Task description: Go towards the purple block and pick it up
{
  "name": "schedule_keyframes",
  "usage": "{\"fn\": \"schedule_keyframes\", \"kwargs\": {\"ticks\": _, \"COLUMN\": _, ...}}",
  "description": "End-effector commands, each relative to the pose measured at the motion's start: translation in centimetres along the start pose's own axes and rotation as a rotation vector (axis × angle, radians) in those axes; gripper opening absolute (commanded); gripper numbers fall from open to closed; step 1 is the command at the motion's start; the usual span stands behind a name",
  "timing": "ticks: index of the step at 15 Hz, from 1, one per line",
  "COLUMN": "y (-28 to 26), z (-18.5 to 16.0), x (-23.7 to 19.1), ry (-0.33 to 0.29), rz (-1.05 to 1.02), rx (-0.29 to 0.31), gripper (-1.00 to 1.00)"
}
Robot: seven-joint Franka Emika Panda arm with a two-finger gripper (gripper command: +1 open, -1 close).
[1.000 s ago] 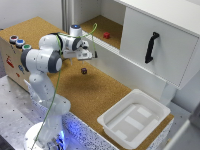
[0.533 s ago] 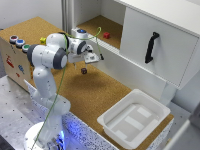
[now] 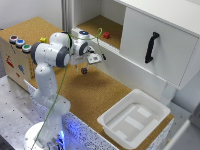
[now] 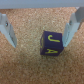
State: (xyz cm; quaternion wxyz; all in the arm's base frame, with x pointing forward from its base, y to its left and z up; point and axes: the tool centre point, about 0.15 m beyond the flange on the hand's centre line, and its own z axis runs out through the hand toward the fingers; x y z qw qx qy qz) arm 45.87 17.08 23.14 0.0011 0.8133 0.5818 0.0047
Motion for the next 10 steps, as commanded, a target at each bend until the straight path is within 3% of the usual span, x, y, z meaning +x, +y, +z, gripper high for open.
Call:
{"fn": "schedule_keyframes", "kwargs": {"ticks": 1, "y": 1.7, "z": 3.1, "x": 1.1, "ry": -0.067, "rz": -0.019, "rx": 0.036, "gripper": -1.00}}
{"fn": "schedule_keyframes", "kwargs": {"ticks": 10, "y": 2.4, "z": 2.0, "x": 1.6, "ry": -0.039, "rz": 0.024, "rx": 0.015, "gripper": -1.00}}
